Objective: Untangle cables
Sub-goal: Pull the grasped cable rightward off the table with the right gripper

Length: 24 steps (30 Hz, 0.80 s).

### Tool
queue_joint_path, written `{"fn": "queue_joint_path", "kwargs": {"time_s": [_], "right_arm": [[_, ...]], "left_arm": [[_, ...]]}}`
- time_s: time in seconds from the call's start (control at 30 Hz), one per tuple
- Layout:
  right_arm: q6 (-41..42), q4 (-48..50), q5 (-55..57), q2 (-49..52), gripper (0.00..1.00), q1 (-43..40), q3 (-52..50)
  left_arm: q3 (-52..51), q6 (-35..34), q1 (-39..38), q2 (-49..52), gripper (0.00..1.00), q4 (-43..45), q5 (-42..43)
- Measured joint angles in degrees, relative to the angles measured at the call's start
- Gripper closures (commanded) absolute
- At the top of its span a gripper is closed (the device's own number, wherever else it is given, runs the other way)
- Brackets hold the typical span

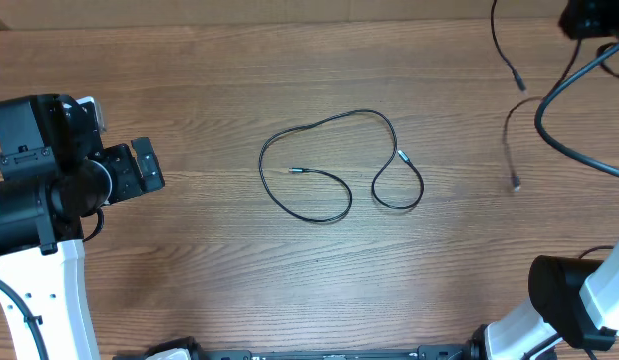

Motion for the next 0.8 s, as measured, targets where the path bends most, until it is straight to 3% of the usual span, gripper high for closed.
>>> {"fn": "queue_joint_path", "kwargs": {"time_s": [0.4, 0.8], "right_arm": [[0.0, 2.4, 23.1, 0.0, 0.96, -0.3, 0.0], [6.7, -2.4, 27.3, 0.8, 0.96, -12.7, 0.0]], "left_arm": [[0.0, 0.0, 0.0, 0.0, 0.0, 0.0, 0.0], [0.0, 0.0, 0.0, 0.0, 0.0, 0.0, 0.0]]}}
